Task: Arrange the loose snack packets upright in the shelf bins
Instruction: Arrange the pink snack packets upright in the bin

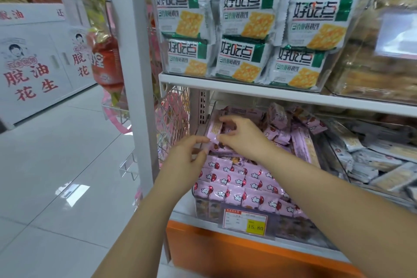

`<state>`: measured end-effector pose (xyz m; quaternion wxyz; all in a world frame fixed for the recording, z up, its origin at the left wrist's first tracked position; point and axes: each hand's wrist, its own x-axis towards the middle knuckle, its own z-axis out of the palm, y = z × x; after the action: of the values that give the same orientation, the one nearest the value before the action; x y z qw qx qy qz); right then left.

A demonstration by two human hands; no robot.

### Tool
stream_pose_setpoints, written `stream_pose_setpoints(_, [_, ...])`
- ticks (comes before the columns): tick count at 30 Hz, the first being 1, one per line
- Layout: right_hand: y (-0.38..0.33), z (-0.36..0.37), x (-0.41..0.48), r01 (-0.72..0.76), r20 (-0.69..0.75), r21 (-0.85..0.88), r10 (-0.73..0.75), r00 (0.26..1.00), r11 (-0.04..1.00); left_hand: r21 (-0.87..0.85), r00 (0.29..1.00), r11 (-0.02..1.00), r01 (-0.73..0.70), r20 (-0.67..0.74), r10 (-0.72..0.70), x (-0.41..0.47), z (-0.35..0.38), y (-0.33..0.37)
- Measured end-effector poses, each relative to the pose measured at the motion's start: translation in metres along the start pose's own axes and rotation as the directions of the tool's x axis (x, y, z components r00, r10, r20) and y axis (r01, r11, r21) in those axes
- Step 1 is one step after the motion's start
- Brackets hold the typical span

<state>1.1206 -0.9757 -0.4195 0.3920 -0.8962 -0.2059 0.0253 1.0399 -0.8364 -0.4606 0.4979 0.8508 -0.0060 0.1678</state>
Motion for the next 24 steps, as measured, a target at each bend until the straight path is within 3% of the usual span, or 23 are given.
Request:
stream_pose_setpoints(3, [-0.002,0.014,0.014,-0.079,0.064,0.112,0.072,0.995,0.991,-0.015,1.000,1.000,0.012,0.009,-0.012,0.001,-0.002,-0.002])
stream_pose_setpoints(8, [0.002,0.030,0.028,-0.164,0.048,0.282,0.156,0.987,0.945,0.033,1.000,0.999,-0.005,0.010,0.005,0.004,-0.004,-0.008])
stream_pose_setpoints(16, [-0.005,0.001,-0.009,-0.069,-0.092,0.298,0.100,0.991,0.952,0.042,1.000,0.999,-0.013,0.017,0.012,0.006,-0.006,-0.004])
stream_pose_setpoints(18, [-0.004,-0.017,-0.035,-0.014,-0.114,0.252,0.044,0.993,0.968,0.055,1.000,0.998,-0.017,0.007,0.016,0.005,-0.006,-0.002])
stream_pose_setpoints(24, [0.018,-0.076,-0.101,0.024,-0.159,-0.196,-0.056,0.986,0.980,0.119,0.999,0.993,-0.023,0.026,0.020,0.000,-0.004,-0.001])
